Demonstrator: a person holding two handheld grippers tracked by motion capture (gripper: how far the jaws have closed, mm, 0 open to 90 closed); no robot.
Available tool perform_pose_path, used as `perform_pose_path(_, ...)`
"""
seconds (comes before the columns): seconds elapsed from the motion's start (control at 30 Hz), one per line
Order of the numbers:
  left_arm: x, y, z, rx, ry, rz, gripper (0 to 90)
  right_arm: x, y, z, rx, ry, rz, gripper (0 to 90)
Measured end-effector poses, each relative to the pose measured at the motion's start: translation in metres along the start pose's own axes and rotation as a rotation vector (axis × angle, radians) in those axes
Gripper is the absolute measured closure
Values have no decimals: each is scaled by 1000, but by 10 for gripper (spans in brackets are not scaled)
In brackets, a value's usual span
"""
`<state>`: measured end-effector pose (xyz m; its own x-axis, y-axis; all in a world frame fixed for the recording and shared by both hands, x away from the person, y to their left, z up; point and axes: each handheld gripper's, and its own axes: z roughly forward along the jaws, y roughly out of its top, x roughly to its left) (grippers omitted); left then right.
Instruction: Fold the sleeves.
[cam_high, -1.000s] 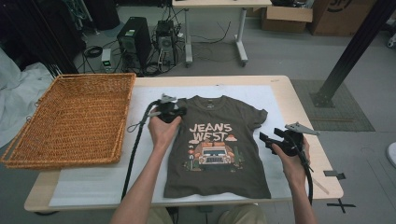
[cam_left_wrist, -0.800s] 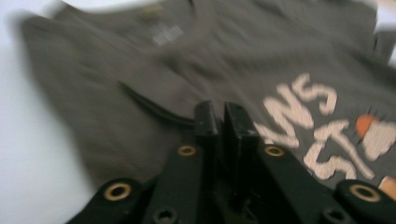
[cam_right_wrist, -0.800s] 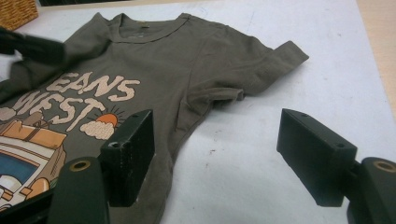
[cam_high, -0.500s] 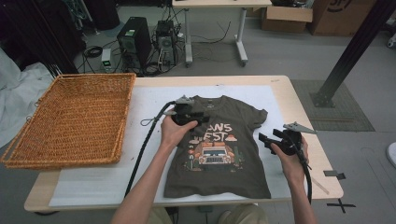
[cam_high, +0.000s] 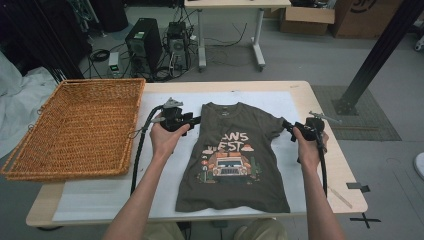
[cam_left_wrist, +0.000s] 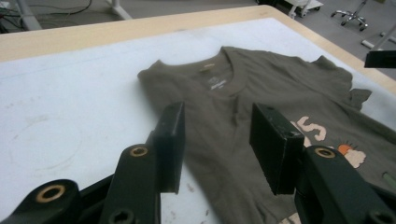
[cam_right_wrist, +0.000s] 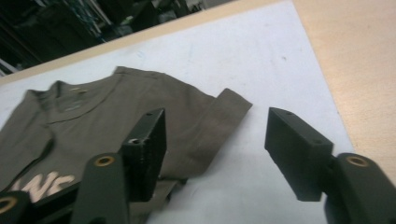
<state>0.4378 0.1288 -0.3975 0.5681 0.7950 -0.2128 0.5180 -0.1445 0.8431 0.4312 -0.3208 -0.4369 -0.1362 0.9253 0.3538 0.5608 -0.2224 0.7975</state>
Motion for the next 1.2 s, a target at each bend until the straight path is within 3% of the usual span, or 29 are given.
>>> perform_pose_path(0.13,2,-3,1,10,3,12,571,6,1,18,97,-9,3,464)
perform_pose_path(0.23,3,-4,1,15,2,18,575,14,-8,29,113,-22,3,473)
perform_pose_path(0.27,3,-4,1,18,1,20,576,16,-9,30,103,-42,-17,521)
perform_pose_path(0.3,2,-4,1,20,1,24,578,19,-9,32,108,-47,-44,660)
perform_pose_path(0.33,2,-4,1,23,2,27,581,20,-8,33,133,-9,-65,772)
perform_pose_path(0.37,2,-4,0,22,2,29,582,21,-8,35,150,-1,-79,856)
perform_pose_path(0.4,1,-4,-2,17,3,27,584,22,-6,35,146,22,-67,874)
perform_pose_path(0.47,2,-4,-5,9,5,27,588,27,-2,31,86,56,-53,878)
perform_pose_path(0.5,2,-4,-6,8,10,29,590,37,2,28,39,115,-68,878)
perform_pose_path(0.6,3,-7,-7,10,15,17,593,69,6,28,13,233,-148,878)
perform_pose_path(0.7,-1,-9,-8,18,13,27,599,96,-7,43,91,292,-237,872)
perform_pose_path(0.73,-2,-10,-9,21,14,35,600,99,-11,48,116,305,-251,862)
perform_pose_path(0.83,-3,-11,-11,22,13,35,602,105,-28,65,273,371,-279,715)
perform_pose_path(0.93,-1,-13,-14,19,16,29,600,112,-29,58,313,491,-298,636)
perform_pose_path(0.97,-1,-13,-14,16,17,23,600,114,-26,51,315,478,-338,619)
perform_pose_path(1.0,-1,-13,-15,12,15,20,599,113,-23,47,306,457,-347,584)
perform_pose_path(1.07,-2,-12,-17,5,16,16,598,104,-14,36,264,405,-318,495)
perform_pose_path(1.13,-5,-11,-20,-2,19,19,590,91,-5,24,196,307,-283,434)
perform_pose_path(1.2,-8,-9,-23,-13,26,22,561,82,0,14,154,239,-273,323)
